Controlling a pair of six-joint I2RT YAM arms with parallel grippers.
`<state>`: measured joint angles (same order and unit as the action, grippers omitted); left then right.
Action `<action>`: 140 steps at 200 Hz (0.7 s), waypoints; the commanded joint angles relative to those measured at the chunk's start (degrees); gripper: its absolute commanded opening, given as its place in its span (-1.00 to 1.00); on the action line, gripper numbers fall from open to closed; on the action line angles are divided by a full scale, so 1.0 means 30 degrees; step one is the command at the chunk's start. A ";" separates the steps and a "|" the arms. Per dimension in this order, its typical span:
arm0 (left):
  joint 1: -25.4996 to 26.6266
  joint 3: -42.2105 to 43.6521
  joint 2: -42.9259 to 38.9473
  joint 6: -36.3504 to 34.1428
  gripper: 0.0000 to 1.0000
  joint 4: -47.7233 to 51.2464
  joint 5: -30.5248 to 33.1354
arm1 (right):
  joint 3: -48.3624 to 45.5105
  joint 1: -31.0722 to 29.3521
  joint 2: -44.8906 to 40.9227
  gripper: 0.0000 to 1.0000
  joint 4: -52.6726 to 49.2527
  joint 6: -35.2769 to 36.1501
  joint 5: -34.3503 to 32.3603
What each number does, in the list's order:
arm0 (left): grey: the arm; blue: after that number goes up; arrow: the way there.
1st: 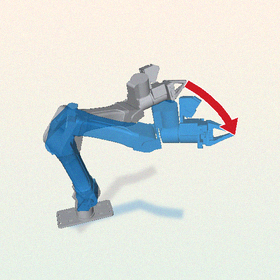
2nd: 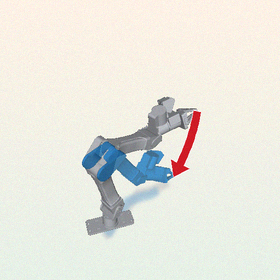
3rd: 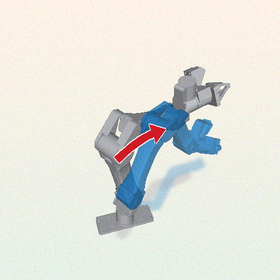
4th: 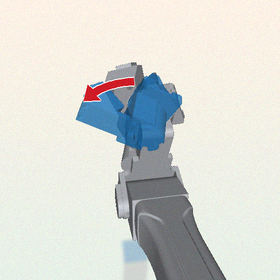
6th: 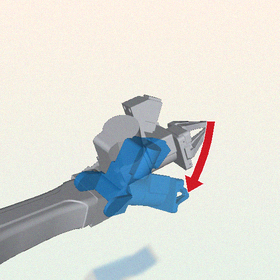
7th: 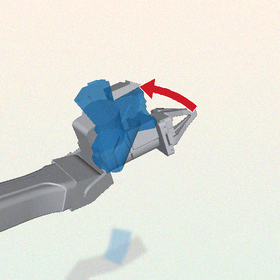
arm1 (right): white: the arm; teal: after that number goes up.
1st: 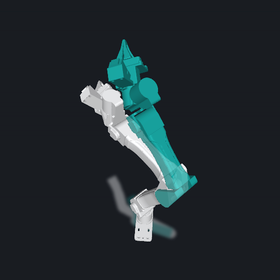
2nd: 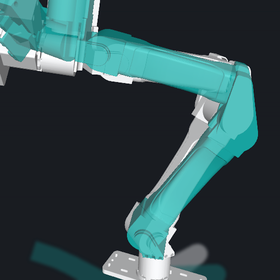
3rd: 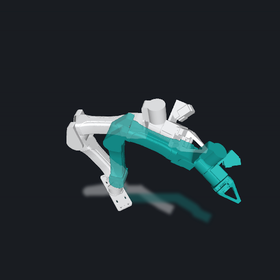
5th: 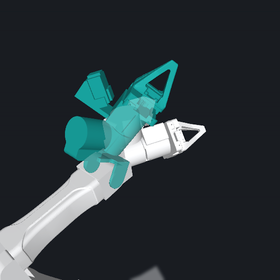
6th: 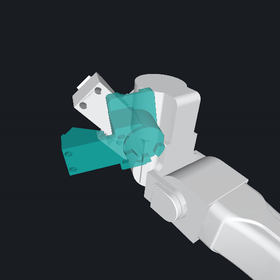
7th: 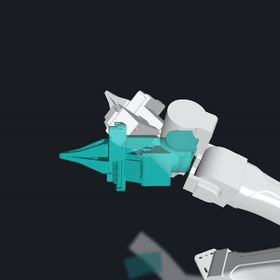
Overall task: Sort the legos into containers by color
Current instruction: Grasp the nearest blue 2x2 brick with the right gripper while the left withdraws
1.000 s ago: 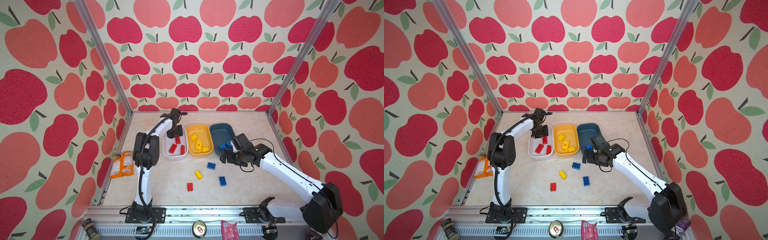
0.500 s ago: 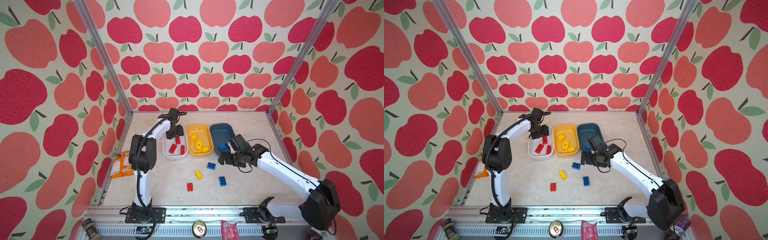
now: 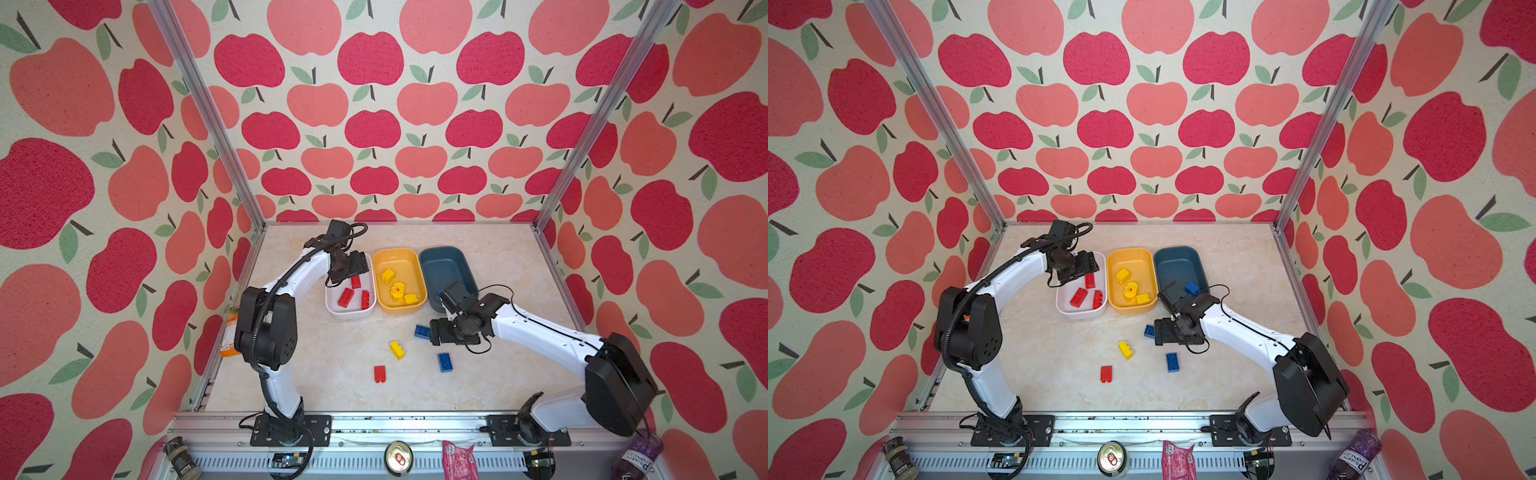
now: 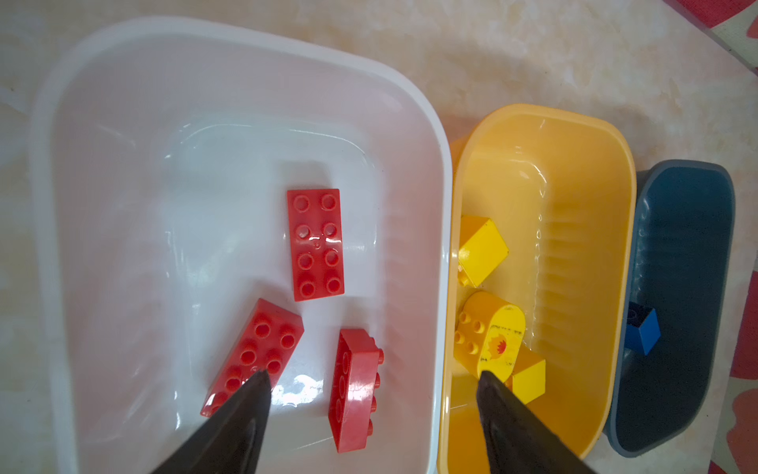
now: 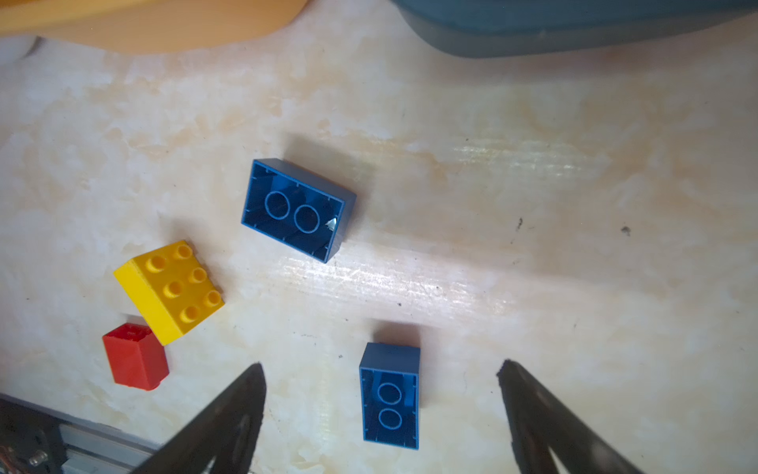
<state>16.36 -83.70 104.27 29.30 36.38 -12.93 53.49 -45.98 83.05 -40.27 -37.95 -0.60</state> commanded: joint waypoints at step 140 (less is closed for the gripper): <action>-0.0394 0.5178 -0.5671 0.2288 0.76 -0.2499 -0.1090 | -0.1630 -0.2106 0.2335 0.23 0.0086 -0.0641 -0.0618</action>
<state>15.40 -69.58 89.30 34.74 30.28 -15.99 49.45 -51.77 89.97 -39.03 -39.16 -1.50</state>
